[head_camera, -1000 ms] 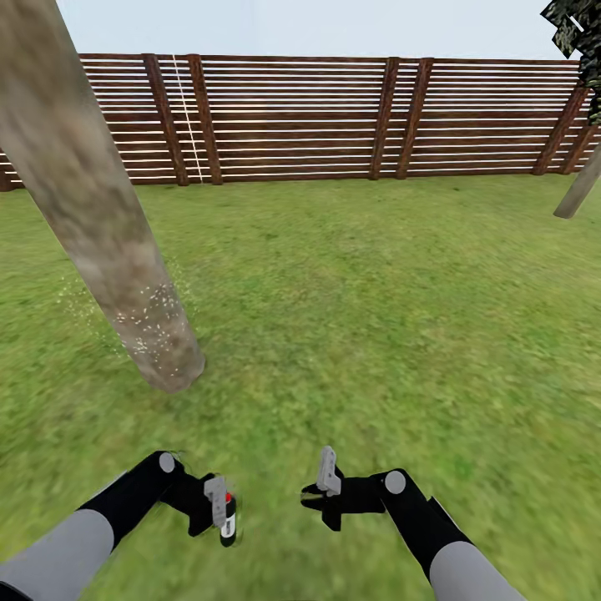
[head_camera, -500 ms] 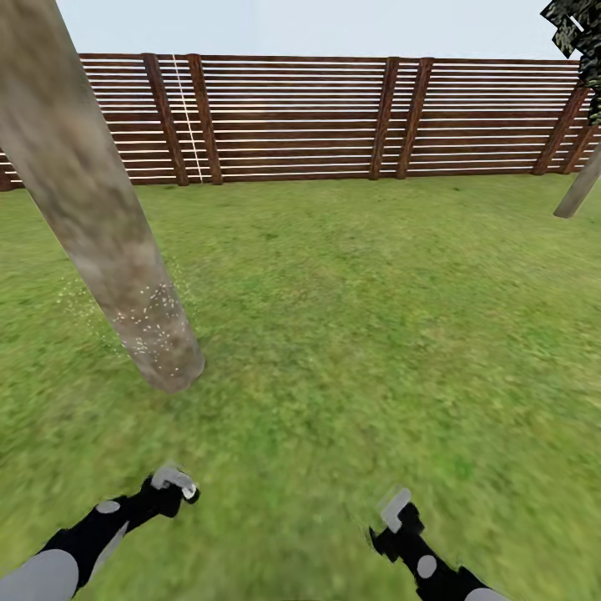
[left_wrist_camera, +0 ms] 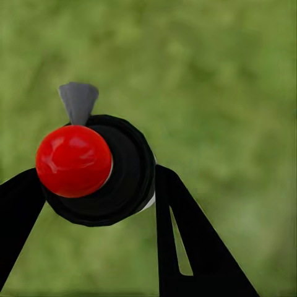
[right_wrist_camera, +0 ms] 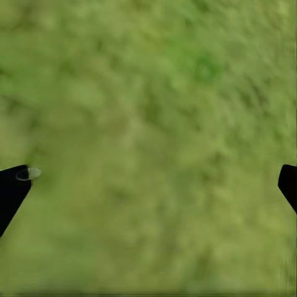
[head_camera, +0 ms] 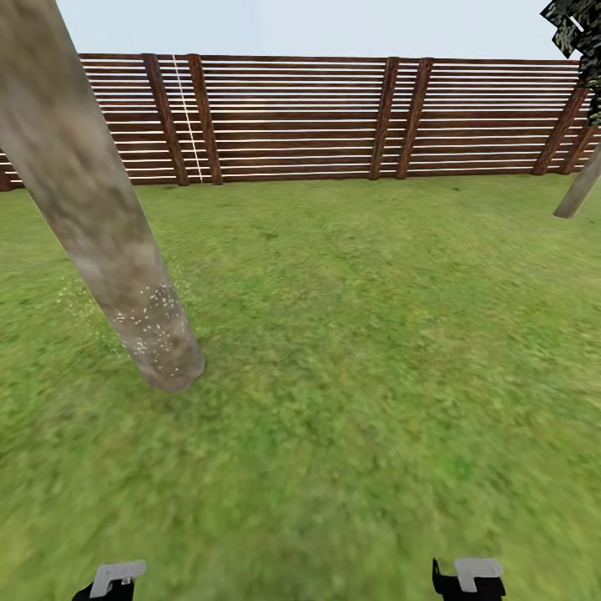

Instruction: In the garden, pick up the pesticide atomizer on the floor and spray pesticide onto both trees until each tree trunk is fully covered.

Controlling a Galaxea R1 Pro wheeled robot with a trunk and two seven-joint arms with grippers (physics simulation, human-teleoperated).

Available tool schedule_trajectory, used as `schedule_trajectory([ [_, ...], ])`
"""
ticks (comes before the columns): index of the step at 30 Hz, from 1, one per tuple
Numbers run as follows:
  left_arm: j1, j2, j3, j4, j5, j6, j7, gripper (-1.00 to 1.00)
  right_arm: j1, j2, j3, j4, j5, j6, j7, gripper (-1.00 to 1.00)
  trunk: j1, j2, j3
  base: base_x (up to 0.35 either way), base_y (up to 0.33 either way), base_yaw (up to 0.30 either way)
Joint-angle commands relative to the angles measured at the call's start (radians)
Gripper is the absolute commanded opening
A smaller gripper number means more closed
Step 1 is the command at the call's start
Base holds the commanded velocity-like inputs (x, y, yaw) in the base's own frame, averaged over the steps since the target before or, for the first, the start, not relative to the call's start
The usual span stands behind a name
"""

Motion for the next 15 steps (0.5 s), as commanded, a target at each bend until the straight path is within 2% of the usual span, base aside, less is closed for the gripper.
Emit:
schedule_trajectory([
  [1, 0.000, -0.001, 0.000, 0.000, 0.000, 0.000, 0.000, -1.00, 0.000, 0.001, 0.000, 0.000, 0.000, 0.000, 0.000, 1.00, 0.000, 0.000, 0.000, 0.000, 0.000, 0.000],
  [6, 0.000, -0.002, 0.000, 0.000, 0.002, 0.000, 0.000, -1.00, 0.000, 0.006, 0.002, -0.001, 0.003, 0.001, -0.003, 1.00, 0.000, 0.000, 0.000, 0.000, 0.000, 0.000],
  [10, 0.000, -0.001, 0.000, 0.000, 0.000, 0.000, 0.000, -1.00, 0.017, 0.046, 0.001, 0.001, 0.007, 0.004, 0.000, 1.00, 0.000, 0.000, 0.000, 0.000, 0.000, 0.000],
  [15, 0.000, 0.000, 0.000, 0.000, 0.000, 0.000, 0.000, -1.00, 0.023, 0.058, 0.001, 0.002, 0.006, 0.005, 0.000, 1.00, 0.000, 0.000, 0.000, 0.000, 0.000, 0.000],
])
